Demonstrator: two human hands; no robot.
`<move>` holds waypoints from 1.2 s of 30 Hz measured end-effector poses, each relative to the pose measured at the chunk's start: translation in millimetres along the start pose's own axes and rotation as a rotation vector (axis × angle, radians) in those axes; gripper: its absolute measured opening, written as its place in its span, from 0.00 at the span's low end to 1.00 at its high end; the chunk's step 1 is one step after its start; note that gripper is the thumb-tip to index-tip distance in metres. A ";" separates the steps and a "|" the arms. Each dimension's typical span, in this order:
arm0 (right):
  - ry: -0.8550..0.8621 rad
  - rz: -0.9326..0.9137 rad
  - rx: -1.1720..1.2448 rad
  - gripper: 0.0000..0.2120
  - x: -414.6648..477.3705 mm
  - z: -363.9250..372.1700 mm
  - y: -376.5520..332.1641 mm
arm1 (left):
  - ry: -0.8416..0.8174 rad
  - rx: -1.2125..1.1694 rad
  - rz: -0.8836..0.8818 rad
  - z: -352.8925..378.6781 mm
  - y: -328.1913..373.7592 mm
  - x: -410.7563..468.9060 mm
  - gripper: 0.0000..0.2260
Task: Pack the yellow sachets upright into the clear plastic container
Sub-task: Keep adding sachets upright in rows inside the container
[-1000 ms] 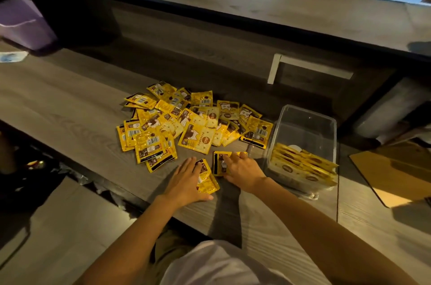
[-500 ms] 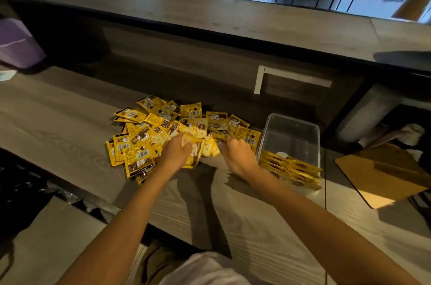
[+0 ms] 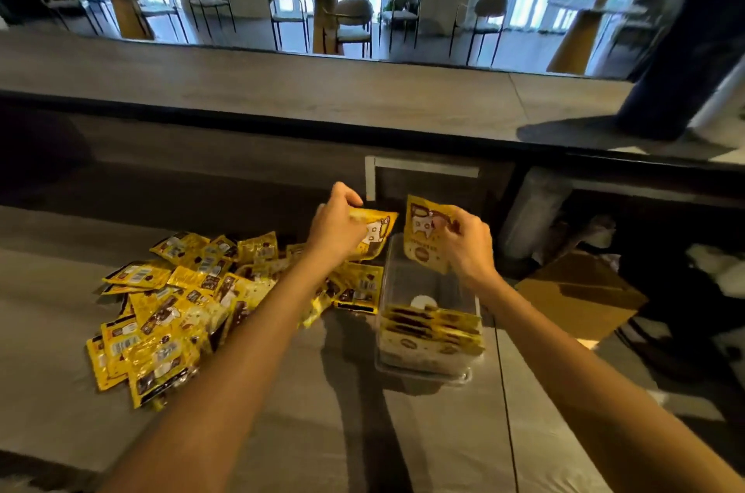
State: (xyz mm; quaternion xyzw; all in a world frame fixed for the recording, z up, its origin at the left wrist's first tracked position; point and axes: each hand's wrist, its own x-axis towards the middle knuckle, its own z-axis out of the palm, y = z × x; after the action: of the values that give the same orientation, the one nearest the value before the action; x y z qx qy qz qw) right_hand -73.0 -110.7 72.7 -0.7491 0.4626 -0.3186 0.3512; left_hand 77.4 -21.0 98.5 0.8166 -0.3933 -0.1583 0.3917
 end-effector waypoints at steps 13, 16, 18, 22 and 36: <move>-0.099 0.194 -0.045 0.05 -7.1 -26.5 77.8 | -0.562 0.382 0.333 86.2 9.6 9.4 0.10; -0.282 0.106 -0.267 0.10 -12.3 -23.5 85.2 | -0.680 0.478 0.312 93.9 -1.1 8.2 0.11; -0.400 0.022 -0.352 0.16 -15.4 -24.2 88.8 | -0.774 0.490 0.303 95.2 -3.5 6.3 0.11; -0.584 -0.108 -0.495 0.15 -19.3 -26.1 93.5 | -0.889 0.485 0.283 93.6 -8.2 -0.1 0.13; -0.785 -0.085 -0.556 0.24 -30.4 -25.7 92.4 | -0.921 0.496 0.160 85.3 -31.8 -10.1 0.16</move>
State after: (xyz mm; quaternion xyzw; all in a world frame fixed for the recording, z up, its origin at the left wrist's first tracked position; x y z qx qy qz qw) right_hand -148.2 -118.9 6.3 -0.8965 0.3315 0.1099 0.2725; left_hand 39.0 -45.0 18.8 0.6978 -0.6116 -0.3725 -0.0159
